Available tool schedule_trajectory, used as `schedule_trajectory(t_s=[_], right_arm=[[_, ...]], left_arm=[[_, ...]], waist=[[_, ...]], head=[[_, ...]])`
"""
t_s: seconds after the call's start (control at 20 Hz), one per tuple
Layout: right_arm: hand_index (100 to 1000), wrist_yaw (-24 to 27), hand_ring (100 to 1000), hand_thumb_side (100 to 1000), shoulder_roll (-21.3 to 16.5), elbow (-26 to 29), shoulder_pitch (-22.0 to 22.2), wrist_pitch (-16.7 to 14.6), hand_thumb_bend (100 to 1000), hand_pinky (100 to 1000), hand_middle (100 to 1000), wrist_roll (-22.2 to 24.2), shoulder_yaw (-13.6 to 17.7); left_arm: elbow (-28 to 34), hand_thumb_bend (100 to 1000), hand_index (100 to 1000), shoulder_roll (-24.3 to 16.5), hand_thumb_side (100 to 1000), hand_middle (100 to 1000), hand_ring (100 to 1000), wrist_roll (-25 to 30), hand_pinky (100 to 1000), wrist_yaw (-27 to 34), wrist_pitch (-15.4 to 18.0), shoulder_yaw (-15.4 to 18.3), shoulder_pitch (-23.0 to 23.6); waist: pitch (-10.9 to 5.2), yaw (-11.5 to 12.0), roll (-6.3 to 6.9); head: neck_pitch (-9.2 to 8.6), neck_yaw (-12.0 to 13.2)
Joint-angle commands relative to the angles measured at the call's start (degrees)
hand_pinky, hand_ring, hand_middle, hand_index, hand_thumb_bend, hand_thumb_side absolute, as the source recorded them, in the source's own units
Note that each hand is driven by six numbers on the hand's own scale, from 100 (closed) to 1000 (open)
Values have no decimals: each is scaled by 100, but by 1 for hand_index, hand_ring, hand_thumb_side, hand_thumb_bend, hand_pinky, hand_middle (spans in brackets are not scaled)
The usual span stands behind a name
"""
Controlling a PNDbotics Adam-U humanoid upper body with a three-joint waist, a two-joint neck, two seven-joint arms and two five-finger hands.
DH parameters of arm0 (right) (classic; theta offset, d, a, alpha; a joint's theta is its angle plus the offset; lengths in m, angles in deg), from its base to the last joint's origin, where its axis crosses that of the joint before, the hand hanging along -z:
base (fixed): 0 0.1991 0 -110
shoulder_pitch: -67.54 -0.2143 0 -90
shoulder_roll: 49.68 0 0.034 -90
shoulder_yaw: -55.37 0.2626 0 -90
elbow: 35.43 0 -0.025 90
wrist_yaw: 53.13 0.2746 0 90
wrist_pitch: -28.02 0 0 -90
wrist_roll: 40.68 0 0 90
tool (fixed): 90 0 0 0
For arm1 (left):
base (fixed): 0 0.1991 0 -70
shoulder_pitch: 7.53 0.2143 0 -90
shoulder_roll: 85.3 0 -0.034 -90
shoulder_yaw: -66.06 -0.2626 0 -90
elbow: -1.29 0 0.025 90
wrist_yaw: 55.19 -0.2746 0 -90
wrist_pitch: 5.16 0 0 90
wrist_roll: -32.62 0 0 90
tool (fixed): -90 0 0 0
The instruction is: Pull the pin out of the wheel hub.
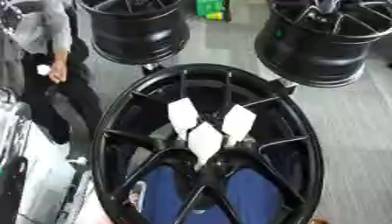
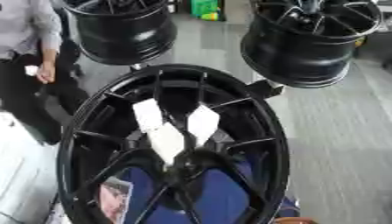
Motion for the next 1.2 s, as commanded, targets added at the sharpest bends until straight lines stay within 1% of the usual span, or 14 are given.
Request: schedule_trajectory(t_s=[0.05, 0.35, 0.4, 0.6, 0.7, 0.8, 0.95, 1.1, 1.15, 1.2], right_arm=[[728, -31, 740, 481, -103, 64, -17, -20, 100, 855, 729, -36, 73], [729, -47, 741, 477, -98, 64, -9, -46, 100, 855, 730, -28, 66], [729, -48, 741, 487, -101, 64, -8, -39, 100, 855, 730, -24, 65], [734, -71, 744, 399, -232, 64, -20, 22, 100, 856, 734, 33, 55], [742, -85, 750, 274, -423, 64, -33, 114, 100, 857, 738, 146, -15], [757, -163, 761, 100, -684, 64, -53, 240, 100, 859, 747, 306, -142], [792, -391, 791, 100, -1122, 64, 8, 387, 100, 864, 768, 576, -503], [826, -661, 818, 100, -1570, 64, 2, 385, 100, 869, 790, 851, -941], [837, -752, 829, 141, -1718, 64, -24, 363, 100, 872, 798, 942, -1088], [837, -842, 829, 141, -1864, 64, -58, 350, 100, 872, 798, 1033, -1234]], left_arm=[[97, 100, 795, -66, 677, 502, 715, -14, 657, -1, -11, 61, -27], [97, 100, 795, -60, 679, 501, 715, -9, 658, 0, -18, 64, -11], [97, 100, 795, -59, 679, 501, 715, -6, 657, 0, -19, 63, -9], [97, 100, 795, -67, 680, 501, 715, 3, 658, 5, -20, 58, -13], [97, 100, 795, -78, 679, 501, 715, 16, 658, 5, -22, 46, -25], [97, 100, 795, -95, 678, 501, 715, 30, 658, 2, -26, 34, -38], [97, 100, 795, -131, 678, 501, 714, 58, 658, 0, -29, 6, -65], [97, 100, 796, -150, 680, 501, 714, 98, 658, 9, -37, -32, -94], [97, 100, 796, -157, 679, 502, 714, 115, 658, 14, -37, -49, -110], [97, 100, 796, -158, 679, 502, 714, 128, 658, 19, -37, -60, -120]], waist=[[-53, -8, 2], [-52, -16, 12], [-52, -16, 12], [-49, -11, 4], [-50, -5, -6], [-50, 6, -22], [-42, 48, -78], [-33, 91, -132], [-30, 112, -154], [-29, 122, -162]], head=[[-31, 18], [14, 15], [19, 12], [18, -2], [18, 2], [13, -12], [-18, -71], [-41, -148], [-50, -187], [-55, -208]])
